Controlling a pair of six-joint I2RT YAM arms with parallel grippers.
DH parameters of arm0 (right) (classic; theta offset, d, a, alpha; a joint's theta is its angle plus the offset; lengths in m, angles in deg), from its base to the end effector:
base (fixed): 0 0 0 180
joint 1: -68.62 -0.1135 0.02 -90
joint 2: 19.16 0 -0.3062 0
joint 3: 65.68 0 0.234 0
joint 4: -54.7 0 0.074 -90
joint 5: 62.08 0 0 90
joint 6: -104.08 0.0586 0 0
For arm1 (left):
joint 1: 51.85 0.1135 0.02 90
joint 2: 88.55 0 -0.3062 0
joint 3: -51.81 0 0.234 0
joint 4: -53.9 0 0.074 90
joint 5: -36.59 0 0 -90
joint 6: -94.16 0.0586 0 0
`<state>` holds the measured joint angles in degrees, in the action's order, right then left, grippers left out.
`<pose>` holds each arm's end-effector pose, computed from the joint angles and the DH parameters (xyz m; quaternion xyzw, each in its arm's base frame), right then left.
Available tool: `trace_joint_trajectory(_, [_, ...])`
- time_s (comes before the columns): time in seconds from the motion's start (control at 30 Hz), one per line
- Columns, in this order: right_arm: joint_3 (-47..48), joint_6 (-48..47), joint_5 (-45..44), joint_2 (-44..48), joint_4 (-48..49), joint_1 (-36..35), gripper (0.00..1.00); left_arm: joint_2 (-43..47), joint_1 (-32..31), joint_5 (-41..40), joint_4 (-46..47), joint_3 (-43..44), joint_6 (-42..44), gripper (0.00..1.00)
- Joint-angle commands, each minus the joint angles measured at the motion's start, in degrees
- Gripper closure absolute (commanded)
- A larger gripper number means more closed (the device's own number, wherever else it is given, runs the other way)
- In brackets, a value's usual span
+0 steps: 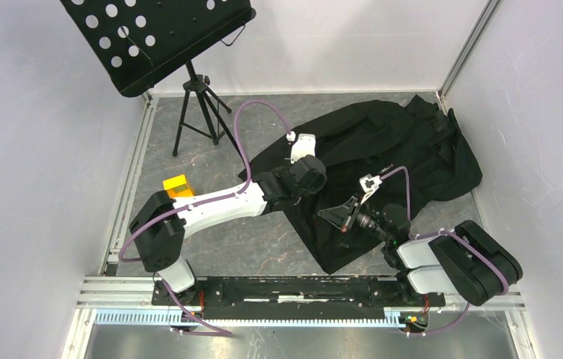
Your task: Zip up the jacket
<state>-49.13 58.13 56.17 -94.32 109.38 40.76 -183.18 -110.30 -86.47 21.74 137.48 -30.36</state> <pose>0.1539 0.1127 0.2011 -0.0651 0.7252 0.5330 0.4310 0.2201 -0.2974 0.3013 0.0658 0.8782 -0.1093 0.4609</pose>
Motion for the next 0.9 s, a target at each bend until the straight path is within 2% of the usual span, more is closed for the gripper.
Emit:
trace_joint_trajectory(0.0, [-0.3,1.5,-1.1,-2.4,11.4,0.6,1.0,1.6,-1.2,-2.7,5.0,-0.6,-4.9,0.98])
trace_joint_trajectory(0.23, [0.1,0.0,-4.3,-3.5,10.9,1.2,1.0,2.3,-1.4,1.1,6.4,-1.8,-5.5,0.98])
trace_joint_trajectory(0.53, [-1.4,-0.3,-2.0,-6.7,19.4,2.4,1.0,4.5,-1.3,5.7,8.8,-4.7,-5.6,0.98])
trace_joint_trajectory(0.63, [-1.1,-0.5,-1.9,-7.6,18.6,2.7,1.0,5.3,-1.3,6.3,10.4,-6.1,-6.1,0.98])
trace_joint_trajectory(0.87, [-1.4,1.6,-1.1,-11.0,24.0,3.4,1.0,6.8,-1.3,7.2,13.3,-8.1,-5.8,0.98])
